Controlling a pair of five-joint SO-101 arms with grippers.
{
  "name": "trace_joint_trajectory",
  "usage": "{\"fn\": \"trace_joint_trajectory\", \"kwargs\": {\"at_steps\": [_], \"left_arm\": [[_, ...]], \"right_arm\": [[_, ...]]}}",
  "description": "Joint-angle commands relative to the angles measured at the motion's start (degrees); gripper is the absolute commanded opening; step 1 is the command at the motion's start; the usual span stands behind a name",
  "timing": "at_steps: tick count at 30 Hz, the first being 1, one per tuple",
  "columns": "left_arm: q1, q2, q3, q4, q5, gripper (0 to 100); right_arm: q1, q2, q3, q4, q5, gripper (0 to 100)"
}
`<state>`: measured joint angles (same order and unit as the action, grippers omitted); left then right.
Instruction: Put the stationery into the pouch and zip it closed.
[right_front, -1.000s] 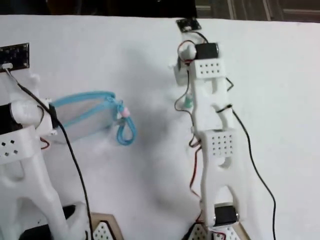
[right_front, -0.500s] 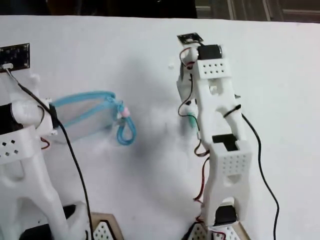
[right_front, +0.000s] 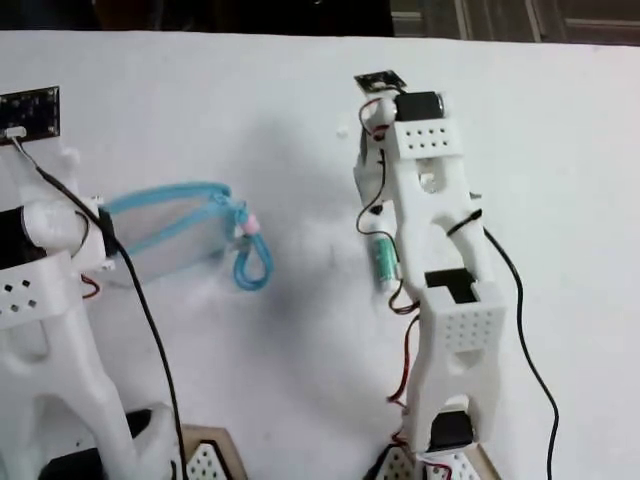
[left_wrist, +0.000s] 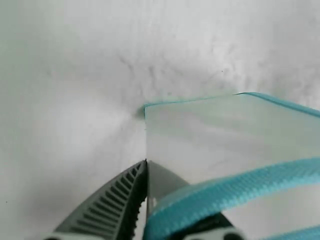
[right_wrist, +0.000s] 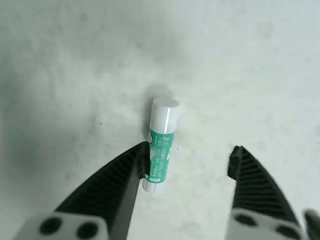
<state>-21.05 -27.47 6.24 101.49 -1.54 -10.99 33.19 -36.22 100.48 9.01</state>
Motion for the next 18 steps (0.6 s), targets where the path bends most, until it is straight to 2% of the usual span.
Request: {"fn": "trace_joint_trajectory", "kwargs": {"at_steps": [1, 4, 8, 18], "left_arm": [[0.4, 1.8, 0.1, -0.5, 0.3, 2], [0.4, 1.8, 0.1, -0.4, 0.3, 2], [0.4, 1.8, 0.1, -0.4, 0.3, 2], [0.4, 1.8, 0.2, -0.5, 0.3, 2]], "right_arm": [[-0.7, 3.6, -0.4, -0.2, 2.4, 27.2], [-0.7, 10.3, -0.8, -2.5, 5.9, 19.9], [-0.7, 14.9, -2.1, -2.9, 5.9, 13.2], [-1.8, 20.4, -5.6, -6.9, 5.9, 12.7]]}}
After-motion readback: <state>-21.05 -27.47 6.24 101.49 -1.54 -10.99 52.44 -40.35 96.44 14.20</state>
